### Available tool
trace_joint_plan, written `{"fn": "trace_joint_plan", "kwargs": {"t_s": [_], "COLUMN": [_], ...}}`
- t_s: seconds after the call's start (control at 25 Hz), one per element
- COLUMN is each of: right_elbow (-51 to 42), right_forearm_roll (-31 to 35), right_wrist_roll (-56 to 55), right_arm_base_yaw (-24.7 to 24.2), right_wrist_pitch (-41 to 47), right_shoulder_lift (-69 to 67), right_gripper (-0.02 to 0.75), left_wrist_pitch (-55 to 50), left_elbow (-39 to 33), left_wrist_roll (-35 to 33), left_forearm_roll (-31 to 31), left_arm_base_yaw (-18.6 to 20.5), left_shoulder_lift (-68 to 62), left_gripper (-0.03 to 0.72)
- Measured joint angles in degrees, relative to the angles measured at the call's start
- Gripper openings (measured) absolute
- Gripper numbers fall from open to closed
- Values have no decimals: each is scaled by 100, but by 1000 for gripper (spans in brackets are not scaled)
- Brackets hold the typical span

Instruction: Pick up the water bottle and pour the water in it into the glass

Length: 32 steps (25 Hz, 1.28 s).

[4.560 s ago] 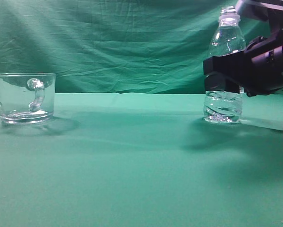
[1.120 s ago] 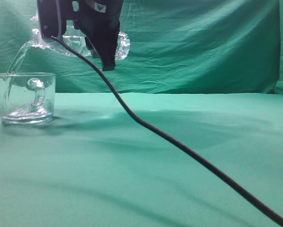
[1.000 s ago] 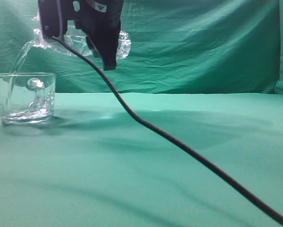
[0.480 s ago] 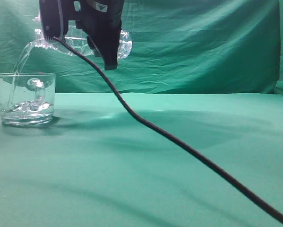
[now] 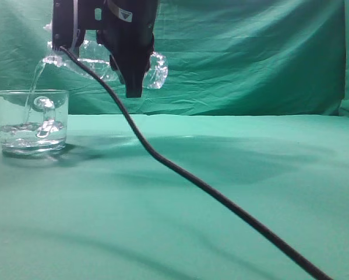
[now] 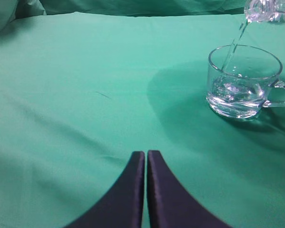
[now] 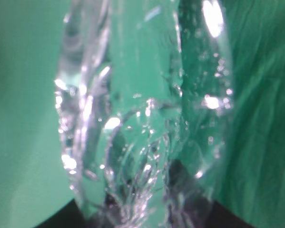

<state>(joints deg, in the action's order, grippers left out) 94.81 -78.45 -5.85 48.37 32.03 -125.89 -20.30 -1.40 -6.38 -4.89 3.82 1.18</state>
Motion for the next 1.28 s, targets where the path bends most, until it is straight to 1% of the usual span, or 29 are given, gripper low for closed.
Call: {"fn": "trace_joint_plan", "kwargs": {"t_s": [0.12,0.32,0.4,0.56,0.68,0.76,0.84,0.96,1.12,1.28], "right_elbow": [-55,-90,-90,-90,-90,-207,-551,-1447,-2774,-3994], "right_forearm_roll": [805,1587,2101,3340,3920,4138,4223,4301,4322,4289], "right_wrist_roll": [-50,-924,-1128,-1257,-1281,-1305,-1339,-1382,-1760,-2080], "right_arm_base_yaw": [0,-12,-82,-426,-778,-1014,-1205,-1481,-1991,-2594], "right_wrist_pitch": [-31,88,80,-73,-163,-365,-758,-1603,-3071,-4643], "right_shoulder_lift": [0,259,560,1272,1650,1891,2186,2720,3367,3596], "right_gripper": [239,239,239,239,239,239,239,239,239,239], "left_wrist_pitch": [0,0,0,0,0,0,0,0,0,0], "left_elbow": [0,0,0,0,0,0,0,0,0,0], "left_wrist_roll": [0,0,0,0,0,0,0,0,0,0], "left_forearm_roll": [0,0,0,0,0,0,0,0,0,0], "left_arm_base_yaw": [10,2,2,2,2,2,2,2,2,2], "left_shoulder_lift": [0,0,0,0,0,0,0,0,0,0], "left_gripper": [0,0,0,0,0,0,0,0,0,0]}}
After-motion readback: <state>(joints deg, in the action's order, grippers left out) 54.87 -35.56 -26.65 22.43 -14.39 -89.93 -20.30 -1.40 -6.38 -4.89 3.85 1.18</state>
